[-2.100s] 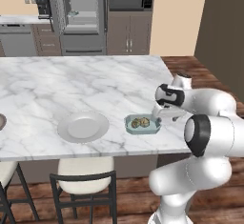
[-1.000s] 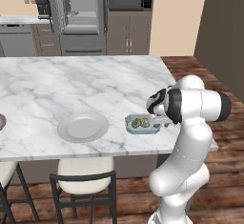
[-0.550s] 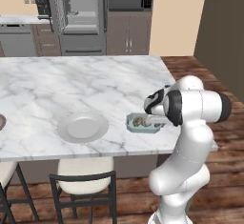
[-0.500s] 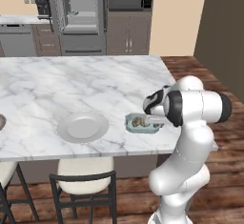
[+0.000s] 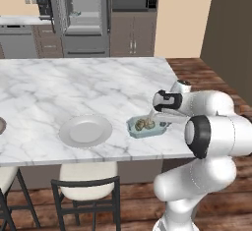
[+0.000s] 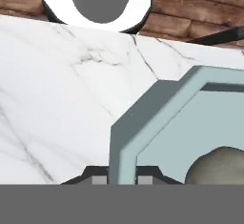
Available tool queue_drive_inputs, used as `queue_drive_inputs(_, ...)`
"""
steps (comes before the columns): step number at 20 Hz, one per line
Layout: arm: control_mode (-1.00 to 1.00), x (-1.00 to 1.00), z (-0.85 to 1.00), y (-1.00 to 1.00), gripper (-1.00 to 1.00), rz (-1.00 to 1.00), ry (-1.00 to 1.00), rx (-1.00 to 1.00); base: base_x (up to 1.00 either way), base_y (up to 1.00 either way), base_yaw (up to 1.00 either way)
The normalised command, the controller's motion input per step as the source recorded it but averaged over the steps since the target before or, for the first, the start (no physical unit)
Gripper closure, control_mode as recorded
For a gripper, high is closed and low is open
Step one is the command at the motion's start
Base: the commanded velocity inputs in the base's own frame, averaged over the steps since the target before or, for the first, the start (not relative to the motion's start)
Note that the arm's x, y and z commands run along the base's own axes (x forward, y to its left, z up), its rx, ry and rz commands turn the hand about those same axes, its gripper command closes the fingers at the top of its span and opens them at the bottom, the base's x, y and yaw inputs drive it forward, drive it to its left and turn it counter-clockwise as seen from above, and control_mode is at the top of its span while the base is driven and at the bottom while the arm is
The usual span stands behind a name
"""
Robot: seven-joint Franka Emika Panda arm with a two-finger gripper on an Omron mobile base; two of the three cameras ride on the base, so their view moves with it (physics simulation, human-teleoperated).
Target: Place two dumplings into each of the tupperware containers and then place the containers in the fridge.
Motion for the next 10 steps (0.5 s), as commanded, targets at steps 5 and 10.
queue_drive_inputs(5, -1.0, -0.77, 1.0, -0.27, 1.0, -0.03, -0.18, 0.19, 0.0, 0.0, 0.0)
queue_drive_inputs(10, -1.0, -0.99, 0.92, -0.2, 1.0, -0.01, -0.17, 0.17, 0.0, 0.0, 0.0)
